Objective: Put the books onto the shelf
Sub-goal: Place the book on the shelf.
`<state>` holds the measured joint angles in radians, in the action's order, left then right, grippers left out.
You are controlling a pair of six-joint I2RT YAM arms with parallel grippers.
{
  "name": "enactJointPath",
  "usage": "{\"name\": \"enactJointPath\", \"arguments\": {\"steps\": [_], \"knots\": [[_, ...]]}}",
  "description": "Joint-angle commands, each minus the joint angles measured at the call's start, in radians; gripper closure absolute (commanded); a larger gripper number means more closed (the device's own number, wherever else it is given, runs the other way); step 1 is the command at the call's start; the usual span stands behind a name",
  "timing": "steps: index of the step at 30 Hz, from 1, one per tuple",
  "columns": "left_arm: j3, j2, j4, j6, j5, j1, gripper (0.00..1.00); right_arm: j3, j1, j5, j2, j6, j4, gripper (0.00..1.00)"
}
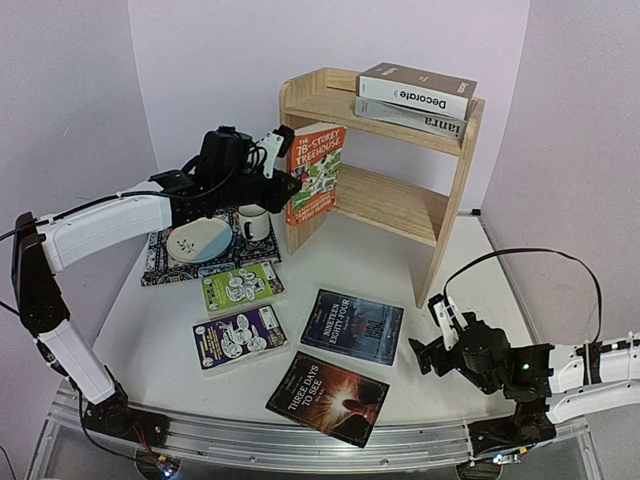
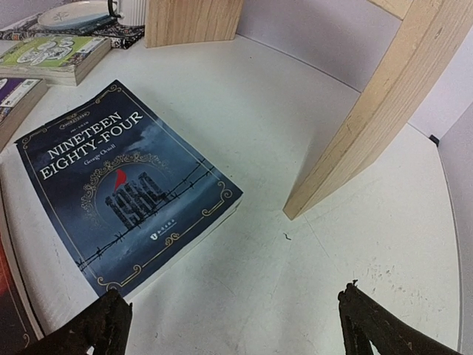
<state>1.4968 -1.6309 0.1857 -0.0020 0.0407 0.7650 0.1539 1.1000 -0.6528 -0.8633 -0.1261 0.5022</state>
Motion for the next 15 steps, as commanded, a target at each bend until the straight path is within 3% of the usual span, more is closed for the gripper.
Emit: {"name": "enactJointPath", "arguments": {"steps": [1, 15], "knots": [[0.113, -0.002, -0.111, -0.020, -0.036, -0.009, 1.00, 0.007, -0.001, -0.009, 0.000, 0.013, 0.021, 0.02], [0.116, -0.030, -0.114, 0.000, -0.028, -0.031, 1.00, 0.004, -0.001, -0.010, 0.001, 0.013, 0.024, 0.02]]}}
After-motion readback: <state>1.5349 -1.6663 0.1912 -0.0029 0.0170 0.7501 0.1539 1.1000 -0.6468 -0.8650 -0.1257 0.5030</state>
